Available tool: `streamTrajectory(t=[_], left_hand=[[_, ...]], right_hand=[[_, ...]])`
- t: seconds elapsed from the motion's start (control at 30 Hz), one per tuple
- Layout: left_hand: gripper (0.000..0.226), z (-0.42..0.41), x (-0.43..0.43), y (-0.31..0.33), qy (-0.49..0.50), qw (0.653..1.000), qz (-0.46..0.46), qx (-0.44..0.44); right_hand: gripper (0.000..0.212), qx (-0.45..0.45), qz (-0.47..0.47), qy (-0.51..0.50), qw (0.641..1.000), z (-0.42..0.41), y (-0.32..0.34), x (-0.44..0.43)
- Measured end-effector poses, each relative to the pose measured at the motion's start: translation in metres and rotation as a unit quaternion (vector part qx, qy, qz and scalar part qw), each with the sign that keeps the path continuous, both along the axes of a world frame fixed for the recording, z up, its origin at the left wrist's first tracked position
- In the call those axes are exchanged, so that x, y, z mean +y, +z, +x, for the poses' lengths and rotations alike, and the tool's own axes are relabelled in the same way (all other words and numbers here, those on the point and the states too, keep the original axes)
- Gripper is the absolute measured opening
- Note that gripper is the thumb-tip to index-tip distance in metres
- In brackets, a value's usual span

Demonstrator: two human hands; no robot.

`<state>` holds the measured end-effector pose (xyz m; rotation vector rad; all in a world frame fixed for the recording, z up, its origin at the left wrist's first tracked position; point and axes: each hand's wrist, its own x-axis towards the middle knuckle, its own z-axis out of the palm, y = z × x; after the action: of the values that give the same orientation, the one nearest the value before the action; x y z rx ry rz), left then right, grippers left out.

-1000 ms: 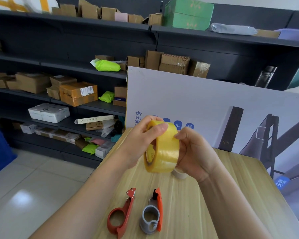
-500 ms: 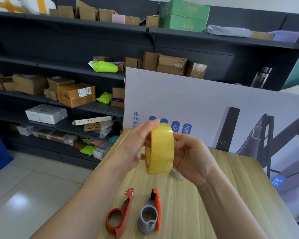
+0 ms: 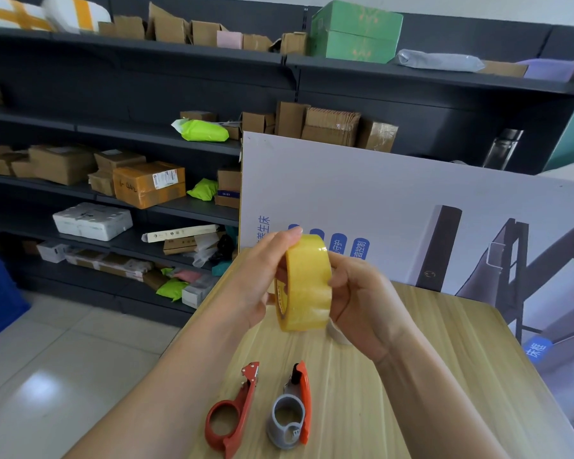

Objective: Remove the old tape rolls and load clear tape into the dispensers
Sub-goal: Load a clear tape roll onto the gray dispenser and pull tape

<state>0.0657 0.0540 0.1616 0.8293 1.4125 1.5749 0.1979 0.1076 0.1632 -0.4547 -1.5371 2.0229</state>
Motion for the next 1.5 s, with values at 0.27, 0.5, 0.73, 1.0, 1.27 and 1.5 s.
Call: streamTrajectory(t=[0.27, 0.5, 0.73, 1.0, 1.27, 1.5], left_hand=[[0.031, -0.008, -0.004, -0.004, -0.005, 0.974, 0.059, 0.22], [0.019, -0.029, -0.009, 0.014, -0.114, 0.84, 0.092, 0.522], [0.008, -0.027, -0.009, 0.022, -0.111, 0.845, 0.111, 0.512], [0.024, -0.021, -0.003, -0.007, -0.039, 0.723, 0.218, 0.655], [0.018, -0.011, 0.0, -0.03, 0.033, 0.691, 0.238, 0.681], [0.02, -0.011, 0.001, -0.027, -0.029, 0.86, 0.099, 0.5]], right_hand=[[0.031, -0.089, 0.132, -0.011, 0.987, 0.008, -0.003, -0.006], [0.027, -0.135, 0.168, -0.01, 0.976, 0.008, -0.006, -0.008], [0.031, -0.186, 0.21, 0.01, 0.96, 0.007, -0.011, -0.005], [0.025, -0.154, 0.125, 0.039, 0.979, 0.011, -0.018, 0.0], [0.021, -0.176, 0.073, 0.031, 0.981, 0.012, -0.021, 0.008], [0.023, -0.246, 0.164, -0.006, 0.955, 0.013, -0.022, 0.012]])
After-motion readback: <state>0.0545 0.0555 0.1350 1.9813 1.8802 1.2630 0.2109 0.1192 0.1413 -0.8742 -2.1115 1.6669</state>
